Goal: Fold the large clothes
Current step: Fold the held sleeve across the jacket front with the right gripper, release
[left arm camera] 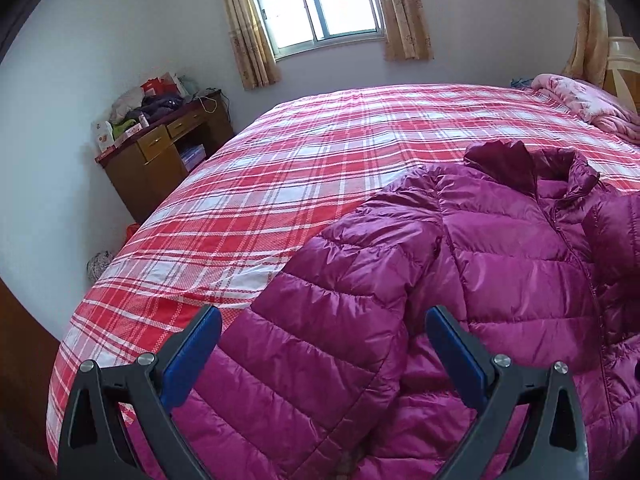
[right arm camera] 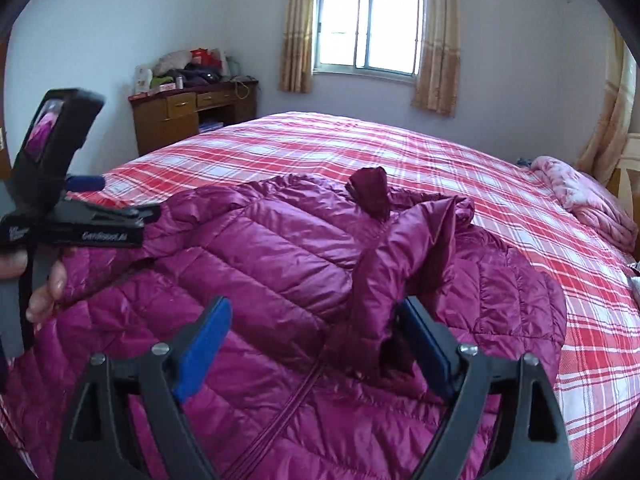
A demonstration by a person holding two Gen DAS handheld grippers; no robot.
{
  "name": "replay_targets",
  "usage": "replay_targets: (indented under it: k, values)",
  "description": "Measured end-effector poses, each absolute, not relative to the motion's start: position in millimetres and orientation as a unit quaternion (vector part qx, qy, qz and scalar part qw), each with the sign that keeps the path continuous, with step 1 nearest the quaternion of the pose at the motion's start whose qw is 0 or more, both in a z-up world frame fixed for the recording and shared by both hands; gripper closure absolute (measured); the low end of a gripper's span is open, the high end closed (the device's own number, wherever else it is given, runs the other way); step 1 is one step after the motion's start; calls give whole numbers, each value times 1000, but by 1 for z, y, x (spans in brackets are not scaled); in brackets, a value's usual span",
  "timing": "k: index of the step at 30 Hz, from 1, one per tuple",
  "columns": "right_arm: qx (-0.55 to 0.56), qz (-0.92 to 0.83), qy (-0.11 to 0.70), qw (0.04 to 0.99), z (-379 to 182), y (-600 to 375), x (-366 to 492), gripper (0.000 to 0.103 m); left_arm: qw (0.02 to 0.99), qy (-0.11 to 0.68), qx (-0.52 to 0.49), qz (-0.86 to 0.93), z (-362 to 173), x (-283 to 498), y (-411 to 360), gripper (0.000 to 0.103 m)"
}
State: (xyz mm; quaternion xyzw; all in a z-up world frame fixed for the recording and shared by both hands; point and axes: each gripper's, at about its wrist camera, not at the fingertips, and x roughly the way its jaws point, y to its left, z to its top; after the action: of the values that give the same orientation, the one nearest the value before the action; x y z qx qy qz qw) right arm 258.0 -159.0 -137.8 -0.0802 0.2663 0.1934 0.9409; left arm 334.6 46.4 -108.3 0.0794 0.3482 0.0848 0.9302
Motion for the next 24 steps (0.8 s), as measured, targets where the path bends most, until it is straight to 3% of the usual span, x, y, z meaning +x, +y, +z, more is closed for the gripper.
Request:
replay_targets:
  k: [5, 10, 17, 24]
  values:
    - [-20, 170, 258, 951, -128, -194, 252, 15, 936, 334, 93, 59, -88, 330, 17, 1]
    - [53, 179, 309, 933, -141, -201, 301, 14, 938, 324, 108, 55, -73, 326, -3, 1]
    - [38, 203, 320, 924, -150, -195, 289, 23, 935, 325, 133, 42, -68, 321, -10, 1]
    - [50, 195, 319, 926, -152, -233, 262, 23, 932, 353, 79, -22, -73, 336, -33, 1]
